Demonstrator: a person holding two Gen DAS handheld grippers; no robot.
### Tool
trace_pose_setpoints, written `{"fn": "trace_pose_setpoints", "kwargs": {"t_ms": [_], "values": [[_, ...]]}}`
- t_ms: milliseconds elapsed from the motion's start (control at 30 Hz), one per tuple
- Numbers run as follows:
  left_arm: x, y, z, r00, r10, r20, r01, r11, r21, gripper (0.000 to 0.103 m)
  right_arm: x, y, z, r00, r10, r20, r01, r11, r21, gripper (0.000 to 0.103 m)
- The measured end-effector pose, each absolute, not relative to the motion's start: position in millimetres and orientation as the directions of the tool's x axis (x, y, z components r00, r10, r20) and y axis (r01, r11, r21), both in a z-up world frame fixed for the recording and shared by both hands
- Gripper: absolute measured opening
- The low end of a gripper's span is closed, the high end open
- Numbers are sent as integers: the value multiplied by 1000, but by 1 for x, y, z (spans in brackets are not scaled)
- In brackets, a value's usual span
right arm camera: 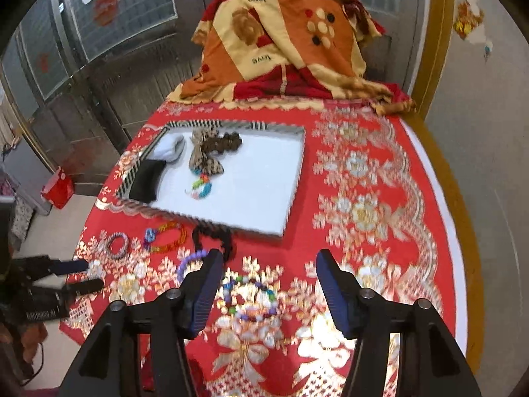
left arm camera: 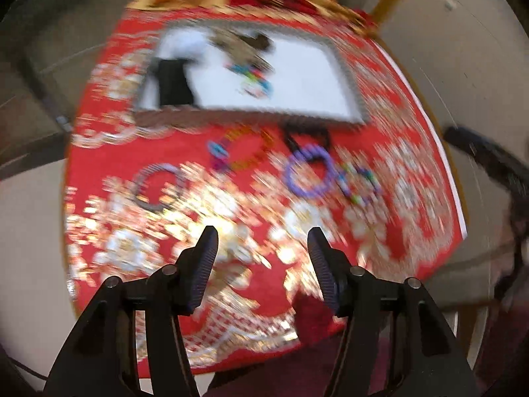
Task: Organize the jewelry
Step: 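Withdraw both tools back toward the remaining jewelry, then grasp the red satin bow with the left tool and lift it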
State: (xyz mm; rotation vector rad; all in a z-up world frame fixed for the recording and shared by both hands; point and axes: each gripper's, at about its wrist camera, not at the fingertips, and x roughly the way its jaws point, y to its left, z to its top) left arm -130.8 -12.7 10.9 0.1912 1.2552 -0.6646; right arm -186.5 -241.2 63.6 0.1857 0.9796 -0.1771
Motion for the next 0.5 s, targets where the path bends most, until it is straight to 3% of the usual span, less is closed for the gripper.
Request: {"fn": "trace_pose_setpoints", "kwargs": {"t_ms": [167,500], "values": [[-164,-34,-13,74,-343,-937,712,676,-191,60,-197,-245,44,501,-40,-865,219,972,82,56],[-210,-56,-33,-7,-316,-949,848,501,-173,60,-183,-241,-34,365,-27,-931,202,978,51,56]]}}
